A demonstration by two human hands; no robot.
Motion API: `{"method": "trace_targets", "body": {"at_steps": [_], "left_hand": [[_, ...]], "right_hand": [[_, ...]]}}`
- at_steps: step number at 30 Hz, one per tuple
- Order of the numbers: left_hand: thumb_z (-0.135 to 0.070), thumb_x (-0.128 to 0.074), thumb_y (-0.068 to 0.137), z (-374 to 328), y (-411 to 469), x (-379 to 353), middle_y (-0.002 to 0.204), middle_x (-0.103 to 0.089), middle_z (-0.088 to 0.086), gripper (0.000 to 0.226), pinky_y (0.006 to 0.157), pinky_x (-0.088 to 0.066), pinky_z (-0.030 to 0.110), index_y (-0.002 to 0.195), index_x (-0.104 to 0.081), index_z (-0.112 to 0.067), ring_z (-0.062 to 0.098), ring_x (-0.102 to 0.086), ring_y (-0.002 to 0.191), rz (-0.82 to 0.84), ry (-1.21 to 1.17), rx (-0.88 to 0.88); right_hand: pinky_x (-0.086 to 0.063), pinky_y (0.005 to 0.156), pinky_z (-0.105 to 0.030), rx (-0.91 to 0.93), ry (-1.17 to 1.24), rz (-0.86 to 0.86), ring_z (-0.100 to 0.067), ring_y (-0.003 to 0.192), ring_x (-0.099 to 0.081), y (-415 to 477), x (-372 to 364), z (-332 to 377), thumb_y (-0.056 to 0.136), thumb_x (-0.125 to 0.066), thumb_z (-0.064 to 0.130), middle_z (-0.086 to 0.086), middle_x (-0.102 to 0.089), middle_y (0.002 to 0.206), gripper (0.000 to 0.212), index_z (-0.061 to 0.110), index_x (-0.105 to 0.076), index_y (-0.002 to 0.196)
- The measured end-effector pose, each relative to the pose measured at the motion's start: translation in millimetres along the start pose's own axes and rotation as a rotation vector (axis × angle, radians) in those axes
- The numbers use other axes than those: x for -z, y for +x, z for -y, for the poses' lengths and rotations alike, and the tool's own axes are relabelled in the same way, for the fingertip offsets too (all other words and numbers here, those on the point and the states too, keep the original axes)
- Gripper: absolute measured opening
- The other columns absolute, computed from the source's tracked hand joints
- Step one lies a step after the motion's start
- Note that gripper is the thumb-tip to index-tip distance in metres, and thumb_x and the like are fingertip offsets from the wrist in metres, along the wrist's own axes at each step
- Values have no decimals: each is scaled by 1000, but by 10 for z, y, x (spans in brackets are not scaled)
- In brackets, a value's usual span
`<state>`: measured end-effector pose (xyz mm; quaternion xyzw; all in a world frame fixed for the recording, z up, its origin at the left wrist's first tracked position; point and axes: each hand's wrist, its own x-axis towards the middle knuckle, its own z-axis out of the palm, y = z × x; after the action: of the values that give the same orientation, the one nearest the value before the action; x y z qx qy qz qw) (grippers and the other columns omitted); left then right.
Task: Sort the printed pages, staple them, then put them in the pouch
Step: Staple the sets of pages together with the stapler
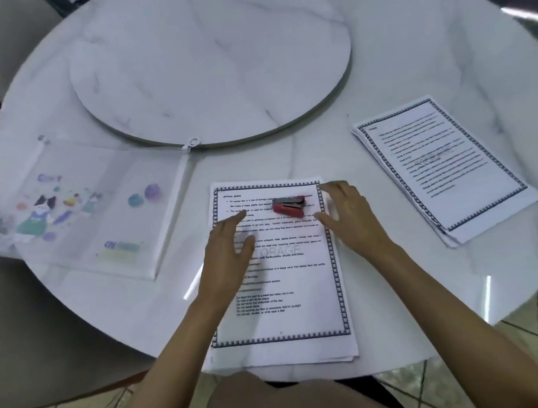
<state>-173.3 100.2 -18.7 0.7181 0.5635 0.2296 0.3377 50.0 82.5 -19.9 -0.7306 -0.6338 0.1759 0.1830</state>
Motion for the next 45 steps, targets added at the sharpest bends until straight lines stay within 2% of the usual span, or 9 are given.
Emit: {"method": "trace_targets", "body": {"at_steps": [6, 12, 15, 18, 24, 34, 39, 42, 45], "left_hand": [[-13, -55, 92, -166, 53, -97, 132, -53, 5, 42, 102, -38, 28, 133, -48, -13, 19, -50, 121, -11, -107, -4], [-8, -55, 90, -491, 118, -387, 117, -58, -5, 36, 82, -40, 10, 126, -54, -15, 7, -55, 101, -55, -237, 28], [-7, -56, 89, -730, 197, -644, 107, -60, -7, 34, 84, -43, 10, 123, -56, -12, -4, -56, 91, -85, -303, 63], [-7, -55, 90, -1016, 297, -948, 112, -59, -4, 36, 88, -42, 18, 126, -53, -10, 7, -54, 97, -86, -330, 136], [-8, -55, 90, -1513, 502, -1603, 118, -62, 5, 36, 71, -39, -2, 126, -54, -9, 10, -55, 94, -91, -350, 215], [-24, -53, 93, -2037, 848, -2235, 128, -55, 6, 46, 103, -40, 34, 135, -44, -10, 25, -52, 118, -23, -466, 508], [-21, -52, 93, -2115, 1015, -2307, 110, -53, 6, 51, 103, -42, 41, 138, -36, -3, 24, -55, 104, -16, -530, 633], [-19, -53, 92, -2183, 1072, -2333, 98, -51, 11, 7, 86, -46, 36, 95, -53, -13, 23, -51, 86, -9, -523, 654], [-16, -52, 90, -2175, 1127, -2374, 87, -50, 12, 26, 88, -48, 41, 67, -40, -21, 23, -49, 79, -35, -478, 663]], "right_hand": [[-33, 99, -36, -62, -24, -66, -27, 122, -44, -48, 217, -209, 89, -59, 21, -12, -45, 134, 49, 6, -44, 134], [-32, 102, -36, -115, 7, -104, -29, 124, -42, 13, 505, -608, 90, -58, 20, -15, -45, 133, 47, 5, -45, 133], [-31, 101, -34, -128, 20, -103, -30, 123, -41, 73, 695, -926, 90, -58, 20, -16, -45, 132, 47, 5, -45, 133], [-31, 102, -34, -133, 15, -72, -30, 124, -40, 146, 910, -1319, 91, -57, 20, -17, -45, 133, 47, 4, -45, 133], [-29, 106, -37, -196, -7, -36, -31, 129, -36, 331, 1326, -2112, 91, -58, 22, -18, -42, 136, 50, 4, -43, 135], [-30, 101, -38, -382, -25, 35, -37, 126, -31, 535, 1550, -2844, 89, -59, 25, -27, -36, 134, 55, -5, -40, 131], [-28, 102, -36, -436, 31, 60, -39, 124, -33, 661, 1541, -2916, 90, -57, 29, -28, -37, 131, 53, -9, -44, 125], [-28, 101, -35, -485, 46, 82, -38, 122, -37, 746, 1542, -2924, 91, -56, 32, -29, -41, 129, 53, -10, -44, 121], [-28, 101, -36, -492, 45, 105, -37, 123, -38, 789, 1557, -2942, 92, -53, 30, -25, -46, 129, 53, -11, -40, 123]]}}
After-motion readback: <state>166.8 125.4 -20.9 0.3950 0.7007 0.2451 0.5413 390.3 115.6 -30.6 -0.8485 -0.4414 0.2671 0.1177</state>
